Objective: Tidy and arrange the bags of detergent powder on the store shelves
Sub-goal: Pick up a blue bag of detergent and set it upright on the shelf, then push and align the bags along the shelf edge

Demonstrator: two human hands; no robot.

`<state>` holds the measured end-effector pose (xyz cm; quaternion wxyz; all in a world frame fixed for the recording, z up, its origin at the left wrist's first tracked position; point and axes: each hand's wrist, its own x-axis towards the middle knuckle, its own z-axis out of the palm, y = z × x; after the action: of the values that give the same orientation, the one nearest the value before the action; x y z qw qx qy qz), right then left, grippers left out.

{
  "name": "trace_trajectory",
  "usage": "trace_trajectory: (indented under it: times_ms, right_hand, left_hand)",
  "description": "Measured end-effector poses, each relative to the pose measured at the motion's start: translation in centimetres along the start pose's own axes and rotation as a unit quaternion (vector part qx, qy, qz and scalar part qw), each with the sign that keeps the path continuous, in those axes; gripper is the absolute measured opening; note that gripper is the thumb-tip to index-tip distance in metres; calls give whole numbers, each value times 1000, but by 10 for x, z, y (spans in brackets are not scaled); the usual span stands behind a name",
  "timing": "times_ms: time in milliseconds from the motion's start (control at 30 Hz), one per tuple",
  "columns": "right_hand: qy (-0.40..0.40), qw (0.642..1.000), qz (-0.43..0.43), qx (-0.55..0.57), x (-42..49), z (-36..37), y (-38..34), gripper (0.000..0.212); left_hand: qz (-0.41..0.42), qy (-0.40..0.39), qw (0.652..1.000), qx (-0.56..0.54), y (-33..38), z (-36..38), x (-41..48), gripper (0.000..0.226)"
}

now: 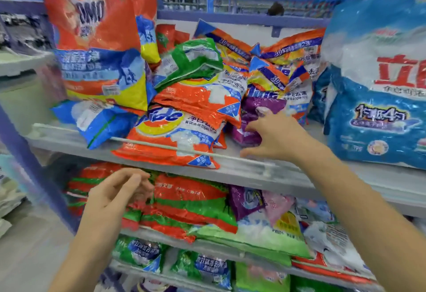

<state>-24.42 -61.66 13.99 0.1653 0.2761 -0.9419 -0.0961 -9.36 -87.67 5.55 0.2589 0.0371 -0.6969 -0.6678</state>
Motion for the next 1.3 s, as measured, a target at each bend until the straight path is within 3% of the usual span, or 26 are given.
trace_trajectory:
  times_ms: [67,133,233,300,400,500,600,733,900,1000,1067,1100,1167,1300]
  right_hand:
    - [-17,999,25,-18,8,3,-12,50]
    - [-10,999,41,-26,10,3,-16,40]
    - [-20,996,84,-11,5,-2,-6,41]
    - [-12,987,131,90,-5,-8,10,40]
    - [119,939,212,242,-21,-23,37,40]
    - [259,872,287,300,-29,-45,55,41]
    - [336,800,339,363,-42,-67,64,46]
    - [437,635,380,511,-61,-85,65,28]
    - [487,453,332,669,-66,-96,64,22]
    - [454,377,337,733,-67,-79,64,30]
    - [420,338,354,764,-68,-64,65,42]
    - [409,334,362,768,-70,-59,67,41]
    - [403,369,371,751,-77,-50,72,29]
    - [357,523,410,656,-92,-30,75,25]
  left_hand:
    - [-2,-25,999,-29,0,-4,12,18]
    - [7,-66,997,-33,-1,-7,23,37]
    - [15,-104,994,-36,1,-6,34,11]
    - [24,-130,991,-34,4,-2,38,8]
    - [35,-174,983,-52,17,9,43,16]
    - [57,-215,973,-64,31,31,49,32]
    - [49,-252,961,-101,44,62,47,8]
    - [-48,-352,921,-157,57,113,34,20]
    - [-239,-304,875,-293,69,181,47,49]
    - [-215,-319,853,-354,79,204,59,60]
    - [-160,-296,855,-394,82,216,65,50]
    - [-142,-267,861,-408,83,220,69,40]
    - [-120,-184,892,-395,82,228,81,26]
    - [-36,-73,947,-311,81,237,107,19]
